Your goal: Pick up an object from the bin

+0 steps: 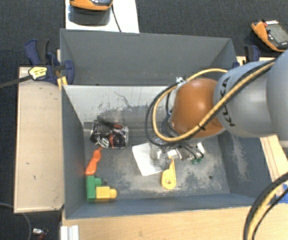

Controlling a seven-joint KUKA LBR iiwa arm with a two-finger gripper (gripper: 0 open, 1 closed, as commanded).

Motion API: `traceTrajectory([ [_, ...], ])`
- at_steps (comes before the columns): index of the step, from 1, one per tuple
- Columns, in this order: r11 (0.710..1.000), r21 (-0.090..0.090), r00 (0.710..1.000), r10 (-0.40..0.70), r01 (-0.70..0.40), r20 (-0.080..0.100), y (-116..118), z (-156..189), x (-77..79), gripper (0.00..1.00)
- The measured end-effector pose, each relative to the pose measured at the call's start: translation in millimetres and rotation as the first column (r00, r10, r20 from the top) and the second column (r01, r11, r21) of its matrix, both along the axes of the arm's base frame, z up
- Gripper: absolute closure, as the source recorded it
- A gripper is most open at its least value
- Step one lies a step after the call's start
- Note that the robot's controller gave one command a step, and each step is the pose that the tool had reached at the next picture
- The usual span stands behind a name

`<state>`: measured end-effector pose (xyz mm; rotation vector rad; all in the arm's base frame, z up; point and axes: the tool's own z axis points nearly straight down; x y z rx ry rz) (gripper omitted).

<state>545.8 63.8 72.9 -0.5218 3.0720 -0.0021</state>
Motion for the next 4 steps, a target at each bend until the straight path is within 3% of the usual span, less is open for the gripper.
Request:
traceTrajectory([
  [1, 0.999, 0.001, 0.999, -0.049, 0.049, -0.001, 38.8, 25.0, -7.9, 1.00],
  [2, 0.998, 0.005, 0.998, -0.058, 0.058, 0.003, 60.5, 31.3, -13.0, 1.00],
  [3, 0.998, 0.004, 0.998, -0.059, 0.059, 0.002, 24.6, 69.8, -47.1, 1.00],
  [4, 0.998, 0.005, 0.998, -0.070, 0.070, 0.008, -42.1, 18.2, -39.8, 1.00],
])
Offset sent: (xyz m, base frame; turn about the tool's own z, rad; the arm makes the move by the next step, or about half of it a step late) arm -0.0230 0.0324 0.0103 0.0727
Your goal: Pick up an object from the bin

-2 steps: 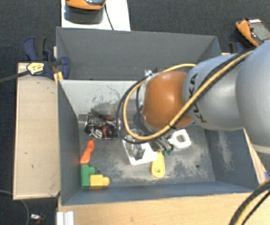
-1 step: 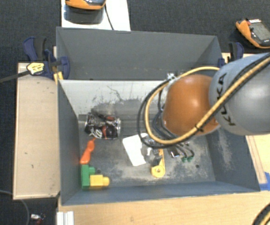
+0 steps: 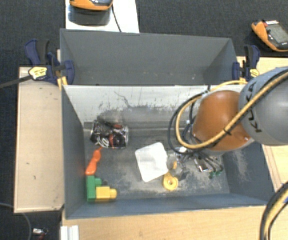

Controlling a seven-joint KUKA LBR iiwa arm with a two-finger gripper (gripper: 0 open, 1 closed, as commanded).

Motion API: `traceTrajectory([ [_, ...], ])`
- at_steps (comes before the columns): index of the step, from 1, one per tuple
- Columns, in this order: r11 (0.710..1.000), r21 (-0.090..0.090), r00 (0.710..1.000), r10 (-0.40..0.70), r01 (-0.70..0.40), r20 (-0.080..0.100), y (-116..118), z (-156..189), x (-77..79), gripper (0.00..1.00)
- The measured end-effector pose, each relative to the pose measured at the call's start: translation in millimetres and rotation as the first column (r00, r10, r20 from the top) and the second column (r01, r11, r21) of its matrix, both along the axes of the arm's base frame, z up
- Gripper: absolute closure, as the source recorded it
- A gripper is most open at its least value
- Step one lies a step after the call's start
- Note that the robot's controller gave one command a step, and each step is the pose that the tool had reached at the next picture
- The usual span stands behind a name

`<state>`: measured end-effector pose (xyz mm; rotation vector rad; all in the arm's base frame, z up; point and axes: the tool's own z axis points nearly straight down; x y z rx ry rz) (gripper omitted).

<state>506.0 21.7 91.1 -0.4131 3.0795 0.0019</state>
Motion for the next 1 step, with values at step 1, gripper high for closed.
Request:
traceTrajectory([
  [1, 1.000, -0.001, 1.000, -0.012, 0.012, -0.001, -6.8, -4.5, -1.4, 1.00],
])
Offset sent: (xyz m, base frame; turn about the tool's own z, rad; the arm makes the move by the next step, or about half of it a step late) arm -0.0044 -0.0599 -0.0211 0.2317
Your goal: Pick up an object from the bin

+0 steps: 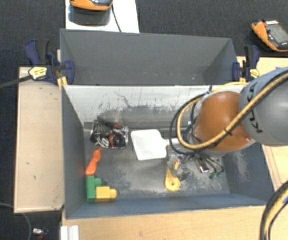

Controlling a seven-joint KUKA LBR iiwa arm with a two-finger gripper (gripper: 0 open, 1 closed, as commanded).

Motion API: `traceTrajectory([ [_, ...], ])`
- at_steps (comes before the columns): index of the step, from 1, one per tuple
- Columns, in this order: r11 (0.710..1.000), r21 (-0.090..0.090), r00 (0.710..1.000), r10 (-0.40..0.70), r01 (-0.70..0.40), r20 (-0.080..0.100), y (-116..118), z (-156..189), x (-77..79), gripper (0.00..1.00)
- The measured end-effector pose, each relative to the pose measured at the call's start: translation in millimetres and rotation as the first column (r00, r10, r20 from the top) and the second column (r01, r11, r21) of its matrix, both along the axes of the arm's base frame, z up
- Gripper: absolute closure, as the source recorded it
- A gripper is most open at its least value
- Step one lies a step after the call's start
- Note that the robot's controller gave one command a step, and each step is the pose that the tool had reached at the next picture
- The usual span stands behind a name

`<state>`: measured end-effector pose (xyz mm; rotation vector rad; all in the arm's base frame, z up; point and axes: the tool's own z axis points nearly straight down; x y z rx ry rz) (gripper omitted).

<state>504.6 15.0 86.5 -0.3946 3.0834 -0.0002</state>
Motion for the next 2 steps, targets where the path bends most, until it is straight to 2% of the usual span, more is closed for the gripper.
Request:
traceTrajectory([
  [1, 0.987, 0.012, 0.987, -0.159, 0.159, -0.001, -32.8, -9.9, -1.2, 1.00],
  [2, 0.999, 0.012, 0.999, -0.049, 0.049, 0.005, 10.2, -14.5, -26.1, 0.00],
])
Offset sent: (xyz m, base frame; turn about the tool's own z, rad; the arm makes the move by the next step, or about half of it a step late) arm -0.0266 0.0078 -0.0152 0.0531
